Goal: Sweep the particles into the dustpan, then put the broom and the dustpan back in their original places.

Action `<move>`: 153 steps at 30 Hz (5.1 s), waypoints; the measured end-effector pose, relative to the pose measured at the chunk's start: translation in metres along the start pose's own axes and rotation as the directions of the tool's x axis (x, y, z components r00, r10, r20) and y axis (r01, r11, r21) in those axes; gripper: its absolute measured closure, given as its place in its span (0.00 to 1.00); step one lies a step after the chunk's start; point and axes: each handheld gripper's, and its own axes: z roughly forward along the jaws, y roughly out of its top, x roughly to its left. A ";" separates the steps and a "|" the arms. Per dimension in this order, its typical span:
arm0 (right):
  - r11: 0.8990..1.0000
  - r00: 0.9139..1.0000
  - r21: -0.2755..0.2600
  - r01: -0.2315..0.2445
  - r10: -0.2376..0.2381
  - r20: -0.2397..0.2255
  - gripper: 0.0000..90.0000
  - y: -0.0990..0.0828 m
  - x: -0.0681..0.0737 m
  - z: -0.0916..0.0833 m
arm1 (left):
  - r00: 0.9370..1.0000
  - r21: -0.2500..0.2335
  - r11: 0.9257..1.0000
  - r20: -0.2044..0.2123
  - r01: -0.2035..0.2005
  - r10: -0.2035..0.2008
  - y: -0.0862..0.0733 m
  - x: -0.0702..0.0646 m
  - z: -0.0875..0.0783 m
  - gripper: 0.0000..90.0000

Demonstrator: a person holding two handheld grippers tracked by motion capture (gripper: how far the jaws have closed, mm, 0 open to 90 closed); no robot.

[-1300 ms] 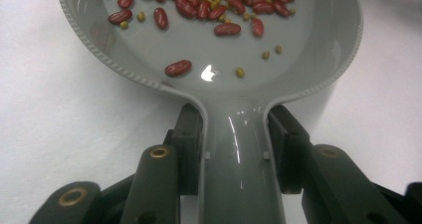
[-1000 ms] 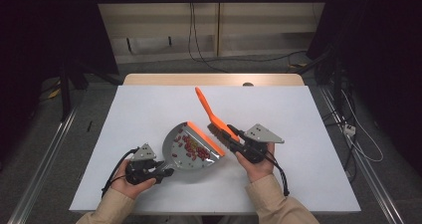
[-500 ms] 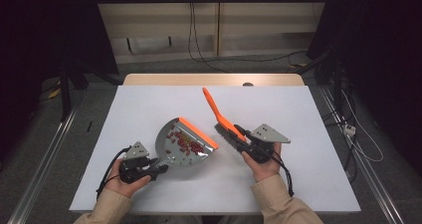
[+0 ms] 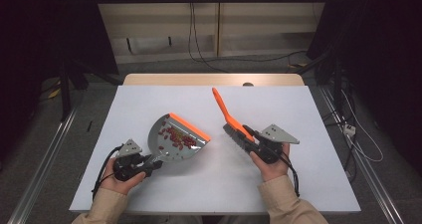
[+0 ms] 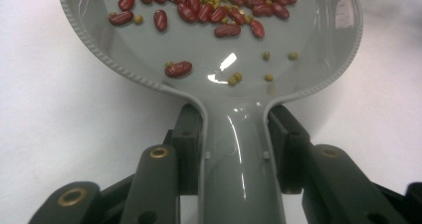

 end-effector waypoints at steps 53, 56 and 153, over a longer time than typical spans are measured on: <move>1.000 0.987 0.020 -0.021 0.017 0.159 0.79 -0.015 -0.054 -0.052 | 0.935 -0.012 0.974 -0.279 0.225 -0.220 -0.005 0.033 0.010 0.70; 1.000 0.986 0.019 -0.022 0.019 0.165 0.79 -0.015 -0.056 -0.052 | 0.935 0.003 0.974 -0.279 0.228 -0.218 -0.004 0.033 0.011 0.70; 0.992 0.995 0.111 -0.060 0.050 0.084 0.20 -0.048 -0.056 -0.100 | 0.998 -0.292 0.954 -0.002 0.064 -0.068 -0.023 0.008 -0.025 0.08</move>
